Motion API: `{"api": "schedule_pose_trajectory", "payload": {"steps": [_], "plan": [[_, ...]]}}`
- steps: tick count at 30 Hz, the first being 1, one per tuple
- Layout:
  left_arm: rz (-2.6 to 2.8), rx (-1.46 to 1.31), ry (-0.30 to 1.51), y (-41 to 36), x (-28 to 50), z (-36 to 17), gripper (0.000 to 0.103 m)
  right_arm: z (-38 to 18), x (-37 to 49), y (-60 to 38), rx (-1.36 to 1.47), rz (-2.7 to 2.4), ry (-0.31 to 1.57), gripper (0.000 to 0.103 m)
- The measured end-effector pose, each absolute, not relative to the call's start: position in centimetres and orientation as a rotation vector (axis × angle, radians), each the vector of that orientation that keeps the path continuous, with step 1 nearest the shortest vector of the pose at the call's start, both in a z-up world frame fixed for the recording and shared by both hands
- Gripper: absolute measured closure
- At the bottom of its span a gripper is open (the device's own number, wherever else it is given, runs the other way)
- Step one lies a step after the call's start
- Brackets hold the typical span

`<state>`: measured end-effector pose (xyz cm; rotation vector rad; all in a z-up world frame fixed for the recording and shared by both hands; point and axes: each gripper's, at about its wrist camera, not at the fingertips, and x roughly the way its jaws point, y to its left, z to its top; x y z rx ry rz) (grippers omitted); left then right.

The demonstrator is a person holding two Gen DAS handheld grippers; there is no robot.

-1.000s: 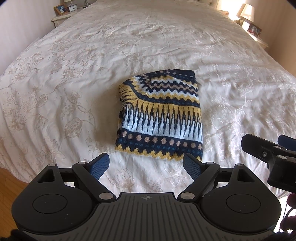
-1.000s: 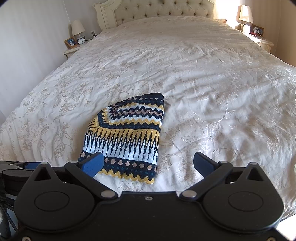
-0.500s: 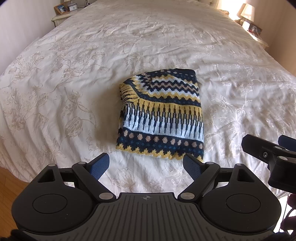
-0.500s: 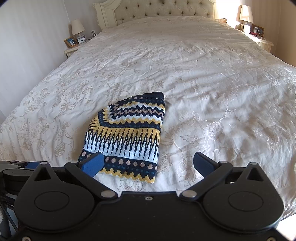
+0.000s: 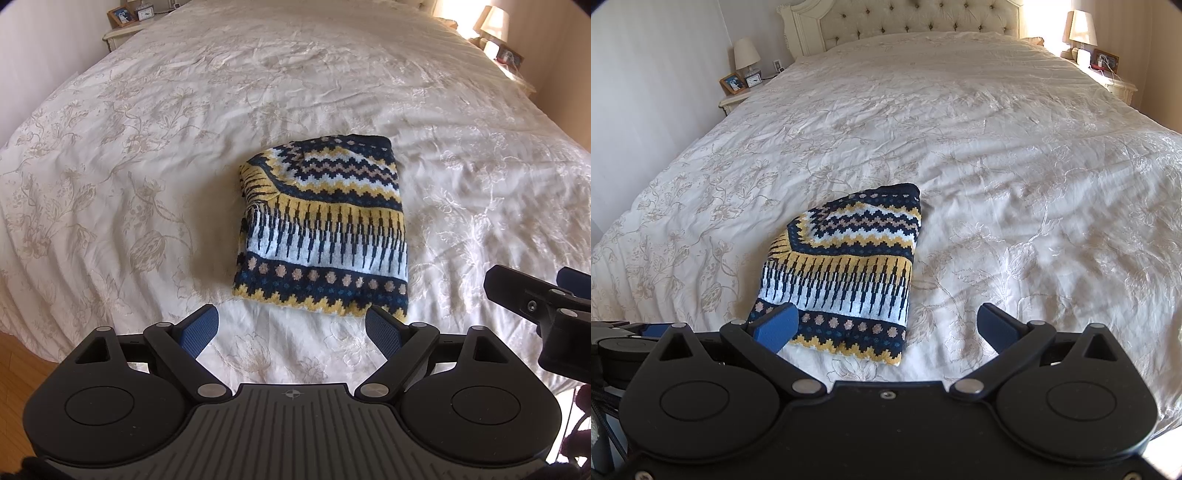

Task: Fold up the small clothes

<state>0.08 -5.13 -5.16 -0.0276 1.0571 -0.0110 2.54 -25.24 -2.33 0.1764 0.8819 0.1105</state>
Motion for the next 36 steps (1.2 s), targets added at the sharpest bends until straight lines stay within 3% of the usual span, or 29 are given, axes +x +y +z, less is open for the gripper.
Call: {"api": "schedule_pose_trajectory", "payload": {"steps": [36], "plan": [[-0.020, -0.003, 1.080, -5.39, 0.80, -5.36, 0.016, -2.41, 3.49, -25.68, 0.189, 0.104, 0.886, 0.001]]}}
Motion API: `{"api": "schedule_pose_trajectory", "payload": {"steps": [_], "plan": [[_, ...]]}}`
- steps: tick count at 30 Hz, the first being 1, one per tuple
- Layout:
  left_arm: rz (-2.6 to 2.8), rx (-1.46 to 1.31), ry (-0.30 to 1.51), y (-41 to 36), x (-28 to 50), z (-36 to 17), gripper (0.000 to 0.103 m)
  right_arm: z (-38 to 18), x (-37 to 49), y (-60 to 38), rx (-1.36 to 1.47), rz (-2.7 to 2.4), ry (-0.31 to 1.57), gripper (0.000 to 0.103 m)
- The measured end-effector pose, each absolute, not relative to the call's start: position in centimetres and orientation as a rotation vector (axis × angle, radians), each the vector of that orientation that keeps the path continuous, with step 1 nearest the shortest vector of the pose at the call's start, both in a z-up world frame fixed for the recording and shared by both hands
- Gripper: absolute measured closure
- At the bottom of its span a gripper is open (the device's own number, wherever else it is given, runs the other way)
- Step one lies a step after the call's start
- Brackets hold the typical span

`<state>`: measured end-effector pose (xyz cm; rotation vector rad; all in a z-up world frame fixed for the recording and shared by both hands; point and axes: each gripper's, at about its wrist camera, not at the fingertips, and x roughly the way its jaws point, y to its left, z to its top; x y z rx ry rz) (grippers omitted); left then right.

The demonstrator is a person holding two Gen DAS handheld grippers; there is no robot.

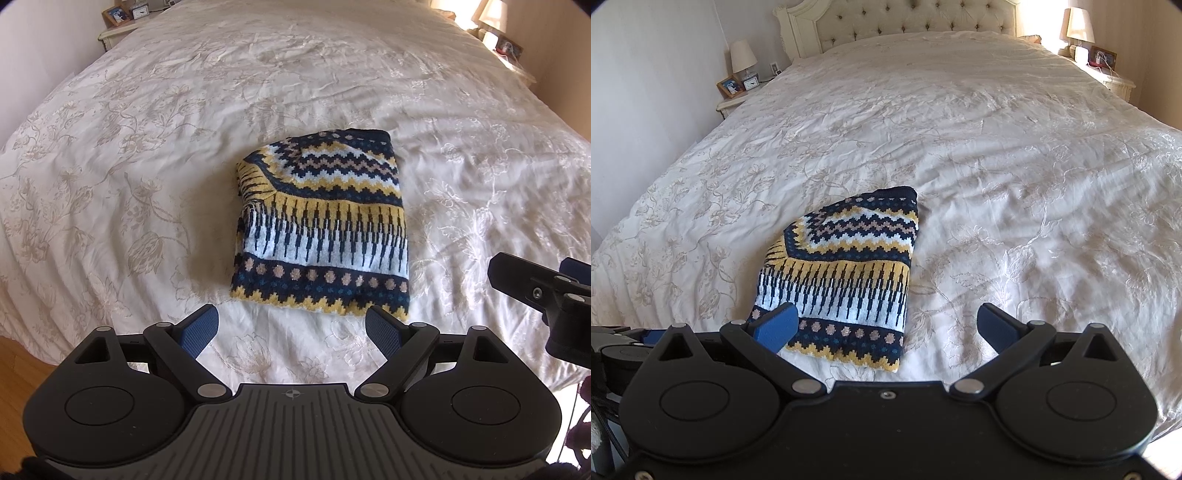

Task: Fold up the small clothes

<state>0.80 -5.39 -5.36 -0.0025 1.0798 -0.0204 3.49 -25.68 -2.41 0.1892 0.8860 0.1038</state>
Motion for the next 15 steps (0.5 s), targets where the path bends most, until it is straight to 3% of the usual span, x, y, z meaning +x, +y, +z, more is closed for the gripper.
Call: {"api": "schedule_pose_trajectory", "payload": {"steps": [15], "plan": [[-0.036, 0.025, 1.114, -6.6, 1.2, -5.7, 0.017, -3.0, 3.7, -26.7, 0.212, 0.100, 0.889, 0.001]]}}
